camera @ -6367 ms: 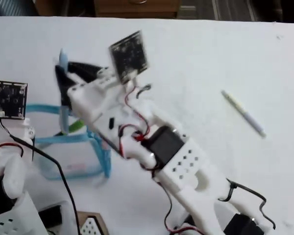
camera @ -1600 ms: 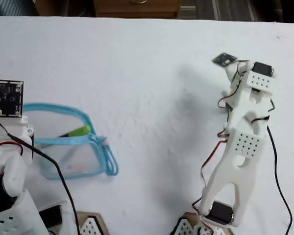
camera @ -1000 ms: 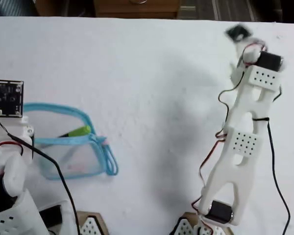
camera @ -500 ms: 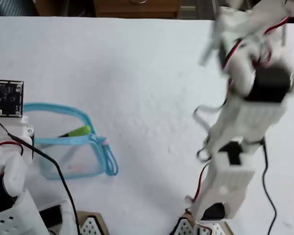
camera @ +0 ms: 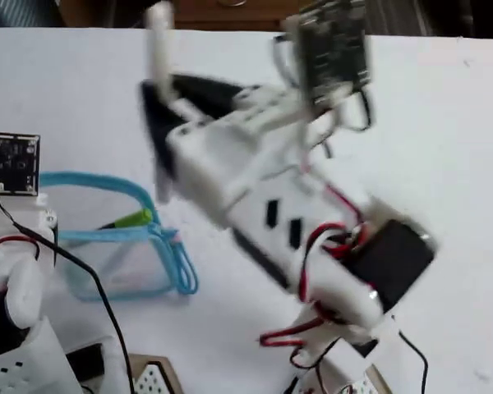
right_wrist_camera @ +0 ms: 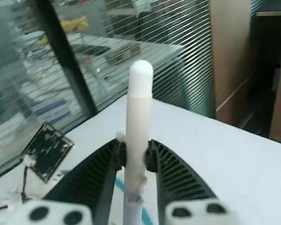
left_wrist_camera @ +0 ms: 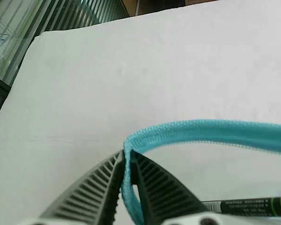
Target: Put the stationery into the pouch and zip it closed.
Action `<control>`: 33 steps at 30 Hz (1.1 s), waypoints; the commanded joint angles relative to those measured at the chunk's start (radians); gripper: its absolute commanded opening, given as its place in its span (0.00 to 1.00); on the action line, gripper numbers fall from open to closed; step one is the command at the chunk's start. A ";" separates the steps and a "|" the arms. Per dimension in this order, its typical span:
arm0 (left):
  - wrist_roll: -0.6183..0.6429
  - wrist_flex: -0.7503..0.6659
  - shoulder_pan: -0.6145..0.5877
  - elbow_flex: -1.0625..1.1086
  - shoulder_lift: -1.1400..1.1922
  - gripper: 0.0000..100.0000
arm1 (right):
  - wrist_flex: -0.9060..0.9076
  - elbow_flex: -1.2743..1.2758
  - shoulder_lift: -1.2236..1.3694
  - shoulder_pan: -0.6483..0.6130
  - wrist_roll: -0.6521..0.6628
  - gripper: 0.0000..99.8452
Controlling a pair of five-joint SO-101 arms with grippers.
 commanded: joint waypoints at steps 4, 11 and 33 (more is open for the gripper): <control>0.006 0.018 -0.008 0.203 0.041 0.02 | -0.012 -0.044 0.130 -0.102 0.005 0.02; 0.005 0.021 -0.010 0.203 0.039 0.02 | -0.077 -0.180 0.389 -0.105 0.011 0.02; 0.006 0.020 -0.010 0.203 0.039 0.02 | 0.018 0.075 -0.222 0.315 0.091 0.02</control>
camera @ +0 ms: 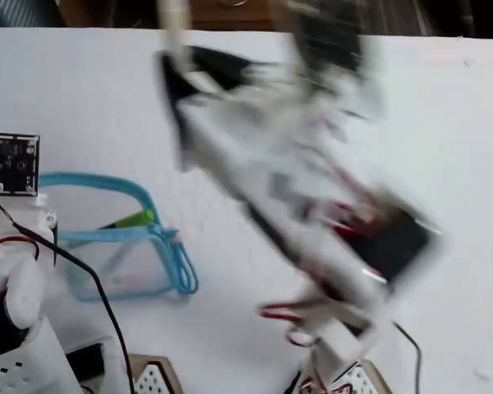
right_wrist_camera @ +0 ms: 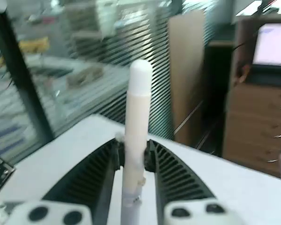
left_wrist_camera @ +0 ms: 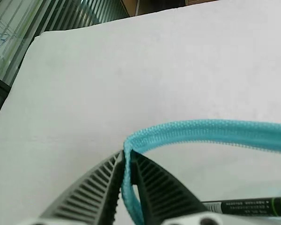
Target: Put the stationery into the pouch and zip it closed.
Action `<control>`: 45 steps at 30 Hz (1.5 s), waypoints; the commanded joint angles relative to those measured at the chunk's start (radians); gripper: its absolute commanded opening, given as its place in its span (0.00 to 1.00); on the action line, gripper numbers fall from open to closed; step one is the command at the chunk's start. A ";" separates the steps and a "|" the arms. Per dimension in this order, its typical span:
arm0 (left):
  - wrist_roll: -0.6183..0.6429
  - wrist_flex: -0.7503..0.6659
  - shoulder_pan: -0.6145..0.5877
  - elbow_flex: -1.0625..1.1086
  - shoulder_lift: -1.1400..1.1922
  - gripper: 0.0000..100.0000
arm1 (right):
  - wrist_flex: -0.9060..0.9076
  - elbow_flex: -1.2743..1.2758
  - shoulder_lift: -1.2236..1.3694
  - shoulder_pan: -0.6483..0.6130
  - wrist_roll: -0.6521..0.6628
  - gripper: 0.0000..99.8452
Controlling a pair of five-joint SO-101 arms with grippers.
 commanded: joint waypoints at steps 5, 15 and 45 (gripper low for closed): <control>0.003 0.020 -0.008 0.203 0.042 0.02 | 0.021 0.615 -0.553 0.140 0.025 0.02; 0.003 0.018 -0.008 0.203 0.044 0.02 | -0.005 1.260 -0.937 0.139 0.057 0.02; 0.006 0.026 -0.008 0.203 0.039 0.02 | -1.176 1.941 -0.912 -0.191 -0.115 0.02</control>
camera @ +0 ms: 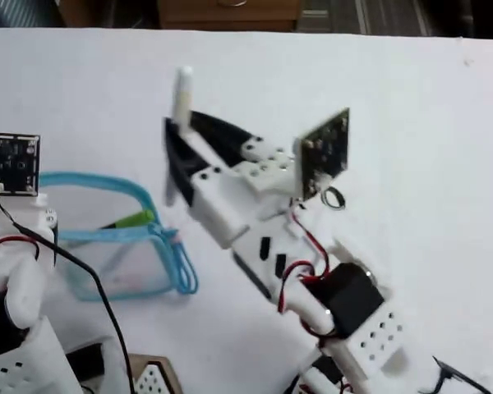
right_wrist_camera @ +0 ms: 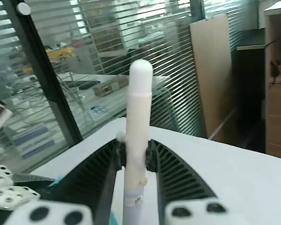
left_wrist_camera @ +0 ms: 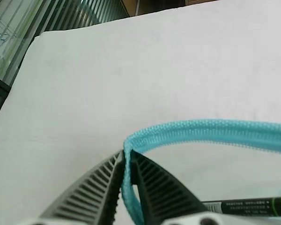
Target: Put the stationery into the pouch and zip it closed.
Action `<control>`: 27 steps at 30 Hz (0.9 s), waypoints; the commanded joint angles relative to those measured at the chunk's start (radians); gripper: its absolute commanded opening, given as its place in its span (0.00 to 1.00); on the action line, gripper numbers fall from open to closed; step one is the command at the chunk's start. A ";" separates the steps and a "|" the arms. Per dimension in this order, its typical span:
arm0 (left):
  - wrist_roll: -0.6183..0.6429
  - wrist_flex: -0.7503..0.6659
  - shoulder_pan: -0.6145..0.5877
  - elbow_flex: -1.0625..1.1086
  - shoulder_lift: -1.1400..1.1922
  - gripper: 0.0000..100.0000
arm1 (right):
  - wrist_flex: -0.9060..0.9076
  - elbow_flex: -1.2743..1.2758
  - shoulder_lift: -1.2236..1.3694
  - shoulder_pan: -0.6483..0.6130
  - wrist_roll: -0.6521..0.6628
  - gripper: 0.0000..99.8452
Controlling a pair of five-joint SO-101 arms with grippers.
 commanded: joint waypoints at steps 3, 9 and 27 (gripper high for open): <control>0.009 0.026 -0.008 0.203 0.039 0.02 | 0.010 -0.169 0.125 -0.104 -0.021 0.02; 0.005 0.023 -0.008 0.203 0.044 0.02 | -0.067 -0.219 0.240 -0.162 -0.021 0.02; 0.005 0.025 -0.012 0.203 0.044 0.02 | -0.122 0.078 0.257 -0.228 0.110 0.02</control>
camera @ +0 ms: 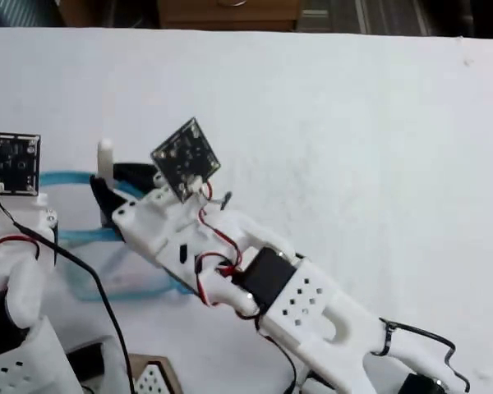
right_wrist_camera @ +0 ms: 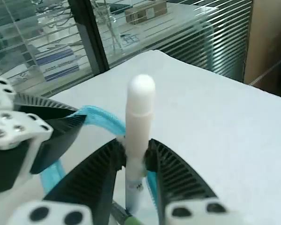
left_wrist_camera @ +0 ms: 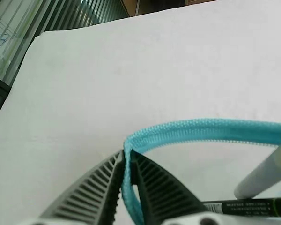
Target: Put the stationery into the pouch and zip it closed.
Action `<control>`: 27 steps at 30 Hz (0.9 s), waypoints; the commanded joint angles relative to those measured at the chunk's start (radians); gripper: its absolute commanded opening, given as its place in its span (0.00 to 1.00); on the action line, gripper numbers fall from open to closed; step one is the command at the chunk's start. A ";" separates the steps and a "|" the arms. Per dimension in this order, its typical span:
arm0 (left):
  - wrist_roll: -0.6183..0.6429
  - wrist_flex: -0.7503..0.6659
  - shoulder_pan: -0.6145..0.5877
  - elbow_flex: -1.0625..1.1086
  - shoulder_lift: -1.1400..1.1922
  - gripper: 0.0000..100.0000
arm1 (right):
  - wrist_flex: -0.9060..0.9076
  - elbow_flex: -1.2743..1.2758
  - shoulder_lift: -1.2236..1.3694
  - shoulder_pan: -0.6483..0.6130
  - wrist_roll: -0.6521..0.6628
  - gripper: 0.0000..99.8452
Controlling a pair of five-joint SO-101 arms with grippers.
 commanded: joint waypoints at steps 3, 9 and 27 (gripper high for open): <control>0.005 0.020 -0.012 0.203 0.044 0.02 | -0.010 -0.006 -0.048 -0.016 0.021 0.03; 0.005 0.018 -0.010 0.203 0.044 0.02 | 0.159 -0.008 -0.120 -0.045 0.021 0.24; 0.005 0.026 -0.010 0.204 0.041 0.02 | 0.217 -0.305 -0.108 -0.054 0.021 0.00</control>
